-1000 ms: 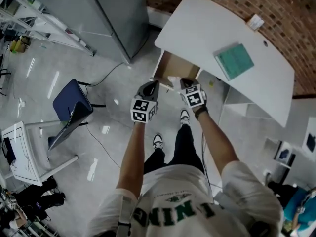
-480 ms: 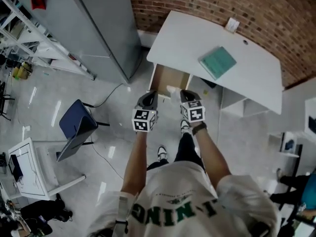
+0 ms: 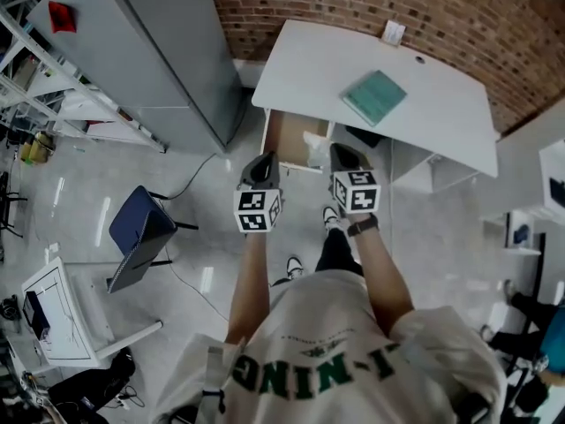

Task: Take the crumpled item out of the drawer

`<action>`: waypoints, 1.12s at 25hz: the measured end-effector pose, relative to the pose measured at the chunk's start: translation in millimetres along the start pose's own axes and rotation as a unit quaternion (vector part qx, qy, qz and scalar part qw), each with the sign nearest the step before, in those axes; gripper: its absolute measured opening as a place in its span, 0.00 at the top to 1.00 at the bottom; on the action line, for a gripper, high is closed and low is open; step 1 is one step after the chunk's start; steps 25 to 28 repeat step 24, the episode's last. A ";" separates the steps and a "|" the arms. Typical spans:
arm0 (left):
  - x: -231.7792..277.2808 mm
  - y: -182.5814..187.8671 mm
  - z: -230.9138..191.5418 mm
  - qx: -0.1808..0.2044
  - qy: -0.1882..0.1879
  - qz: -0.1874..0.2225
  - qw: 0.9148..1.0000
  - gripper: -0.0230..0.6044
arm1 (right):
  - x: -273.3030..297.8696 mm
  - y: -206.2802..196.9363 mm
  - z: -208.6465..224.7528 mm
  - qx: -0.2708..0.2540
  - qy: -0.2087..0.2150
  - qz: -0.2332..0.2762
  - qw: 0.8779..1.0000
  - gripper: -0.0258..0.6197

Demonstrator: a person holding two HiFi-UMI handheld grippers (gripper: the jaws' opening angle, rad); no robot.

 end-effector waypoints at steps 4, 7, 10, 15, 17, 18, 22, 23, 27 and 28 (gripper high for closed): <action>-10.4 19.5 10.5 0.011 -0.007 0.021 1.000 0.98 | -24.8 18.1 1.9 0.000 -0.019 0.033 0.999 0.96; -18.1 31.9 15.4 0.019 -0.003 0.028 0.999 0.98 | -39.8 25.9 2.7 -0.002 -0.024 0.051 0.998 0.96; -21.7 42.4 20.0 0.026 -0.002 0.037 0.999 0.98 | -53.0 36.3 3.1 -0.009 -0.028 0.076 0.997 0.96; -29.3 56.9 24.0 0.041 0.002 0.050 0.998 0.98 | -67.6 51.5 -3.2 -0.015 -0.025 0.108 0.994 0.96; -31.9 60.8 25.3 0.043 0.002 0.054 0.998 0.98 | -71.2 54.2 -5.6 -0.013 -0.022 0.112 0.993 0.96; -33.0 62.1 25.8 0.043 0.001 0.057 0.997 0.98 | -72.7 54.6 -7.1 -0.012 -0.019 0.115 0.993 0.96; -34.6 66.3 26.2 0.039 -0.002 0.067 0.997 0.98 | -74.3 52.8 -11.9 -0.006 -0.010 0.118 0.993 0.96; -34.2 67.2 26.2 0.039 -0.002 0.069 0.997 0.98 | -74.0 52.1 -12.7 -0.005 -0.008 0.118 0.993 0.96; -33.8 68.0 26.3 0.039 -0.002 0.070 0.997 0.98 | -73.7 51.4 -13.4 -0.004 -0.006 0.117 0.993 0.96; -33.8 68.0 26.3 0.039 -0.002 0.070 0.997 0.98 | -73.7 51.4 -13.4 -0.004 -0.006 0.117 0.993 0.96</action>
Point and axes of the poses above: the fingertips, and each gripper's own axes: x forward along the fingers, z to its right, y out of its top, the point moved 6 cm from there along -x, backward along the fingers, and after that the axes turned 7 degrees about -y, right-handed, at the moved point
